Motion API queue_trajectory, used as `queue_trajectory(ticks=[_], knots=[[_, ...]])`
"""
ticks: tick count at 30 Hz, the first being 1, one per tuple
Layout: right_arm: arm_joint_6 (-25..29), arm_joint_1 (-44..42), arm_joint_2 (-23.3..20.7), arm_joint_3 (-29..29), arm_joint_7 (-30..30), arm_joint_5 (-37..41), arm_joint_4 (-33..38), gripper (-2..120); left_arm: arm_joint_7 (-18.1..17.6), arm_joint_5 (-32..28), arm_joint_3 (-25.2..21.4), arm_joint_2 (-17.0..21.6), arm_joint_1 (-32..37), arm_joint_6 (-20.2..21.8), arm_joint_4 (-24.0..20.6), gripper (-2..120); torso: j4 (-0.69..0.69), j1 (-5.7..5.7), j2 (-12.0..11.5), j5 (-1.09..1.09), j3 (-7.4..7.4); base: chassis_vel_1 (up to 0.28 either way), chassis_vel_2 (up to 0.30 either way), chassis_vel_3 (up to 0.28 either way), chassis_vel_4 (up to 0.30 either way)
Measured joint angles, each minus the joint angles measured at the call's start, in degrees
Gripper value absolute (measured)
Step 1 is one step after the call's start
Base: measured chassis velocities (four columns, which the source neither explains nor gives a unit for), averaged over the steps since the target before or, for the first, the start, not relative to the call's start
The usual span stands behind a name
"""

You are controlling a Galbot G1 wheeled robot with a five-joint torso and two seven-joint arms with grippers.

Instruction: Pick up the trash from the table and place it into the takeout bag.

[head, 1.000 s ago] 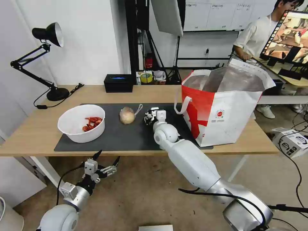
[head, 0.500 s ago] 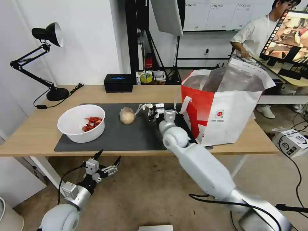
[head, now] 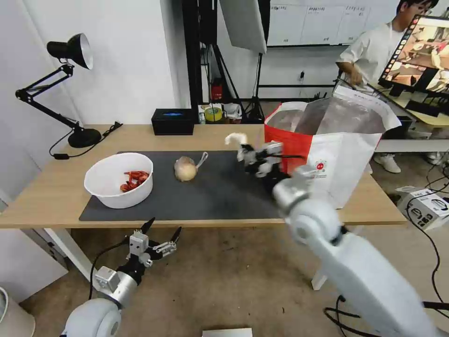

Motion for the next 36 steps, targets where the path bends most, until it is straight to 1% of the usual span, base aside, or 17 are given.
queue_trajectory(ticks=[2,4,5,6,9,17,19,20,22,24,25,27,28,30,32,33,36], knots=[[0.25,-0.75,-2.53,3.57,0.39,1.88,2.37,0,-0.05,0.06,0.18,0.00,0.04,0.16,-0.26,100,0.00,0.00,0.00,0.00,0.00,0.000,0.000,0.000,0.000],[0.25,-0.82,-2.89,4.05,0.51,2.15,2.61,0,-0.05,0.07,0.22,0.00,0.04,0.18,-0.29,100,0.00,0.00,0.00,0.00,0.00,0.000,0.000,0.000,0.000],[0.18,-1.00,-5.87,7.99,1.69,4.41,3.65,0,-0.05,0.30,0.72,0.02,-0.08,0.57,-0.41,100,0.01,0.00,0.00,-0.01,0.00,0.000,0.000,0.000,0.000],[0.18,-1.00,-5.87,7.99,1.69,4.41,3.65,0,-0.05,0.30,0.72,0.02,-0.08,0.57,-0.41,100,0.01,0.00,0.00,-0.01,0.00,0.000,0.000,0.000,0.000],[-0.02,-0.30,-8.69,11.43,2.77,6.38,2.23,0,-0.06,0.39,1.65,-0.08,-0.91,1.02,-0.38,100,0.00,0.00,0.00,0.00,0.00,0.000,0.000,0.000,0.000],[-1.97,3.88,-11.55,13.16,6.13,10.56,-4.55,0,-0.06,0.29,2.82,-0.14,-2.18,1.33,0.38,100,0.01,0.01,-0.01,-0.01,0.01,0.000,0.000,0.000,0.000],[-3.85,5.09,-11.67,12.65,8.21,11.76,-6.59,0,-0.06,0.24,2.86,-0.15,-2.29,1.34,0.50,100,0.01,0.01,-0.01,-0.02,0.01,0.000,0.000,0.000,0.000],[-5.97,5.99,-11.55,11.83,10.83,12.20,-7.79,0,-0.06,0.18,2.84,-0.14,-2.29,1.35,0.57,100,0.01,0.01,-0.01,0.00,0.01,0.000,0.000,0.000,0.000],[-7.54,6.48,-11.42,11.24,12.26,12.41,-8.46,0,-0.06,0.12,2.73,-0.10,-2.25,1.36,0.59,100,0.01,0.01,-0.02,0.00,0.01,0.000,0.000,0.000,0.000],[-9.70,7.18,-11.20,10.32,13.22,12.69,-9.07,7,-0.06,-0.04,2.43,0.05,-2.09,1.35,0.59,100,0.01,0.01,-0.02,-0.01,0.01,0.000,0.000,0.000,0.000],[-9.70,7.18,-11.20,10.32,13.22,12.69,-9.07,7,-0.06,-0.04,2.43,0.05,-2.09,1.35,0.59,100,0.01,0.01,-0.02,-0.01,0.01,0.000,0.000,0.000,0.000],[-10.87,8.04,-11.02,9.53,13.43,12.74,-9.34,17,-0.07,-0.20,2.17,0.23,-2.00,1.35,0.58,100,0.01,0.01,-0.01,-0.01,0.01,0.000,0.000,0.000,0.000],[-11.14,8.36,-11.00,9.33,13.47,12.74,-9.37,22,-0.06,-0.24,2.10,0.27,-1.96,1.35,0.58,100,0.02,0.01,-0.01,-0.02,0.01,0.000,0.000,0.000,0.000],[-11.32,8.57,-10.99,9.20,13.47,12.75,-9.37,25,-0.06,-0.29,2.04,0.29,-1.93,1.35,0.55,100,0.02,0.01,-0.01,-0.02,0.01,0.000,0.000,0.000,0.000],[-11.54,8.85,-11.01,8.97,13.48,12.73,-9.35,35,-0.06,-0.33,2.00,0.31,-1.85,1.35,0.48,100,0.02,0.01,-0.01,-0.02,0.01,0.000,0.000,0.000,0.000],[-11.54,8.85,-11.01,8.97,13.48,12.73,-9.35,35,-0.06,-0.33,2.00,0.31,-1.85,1.35,0.48,100,0.02,0.01,-0.01,-0.02,0.01,0.000,0.000,0.000,0.000],[-11.68,8.78,-11.25,8.93,13.41,12.68,-9.13,50,-0.06,-0.34,2.06,0.35,-1.97,1.35,0.50,100,0.01,0.01,-0.01,-0.03,0.01,0.000,0.000,0.000,0.000]])
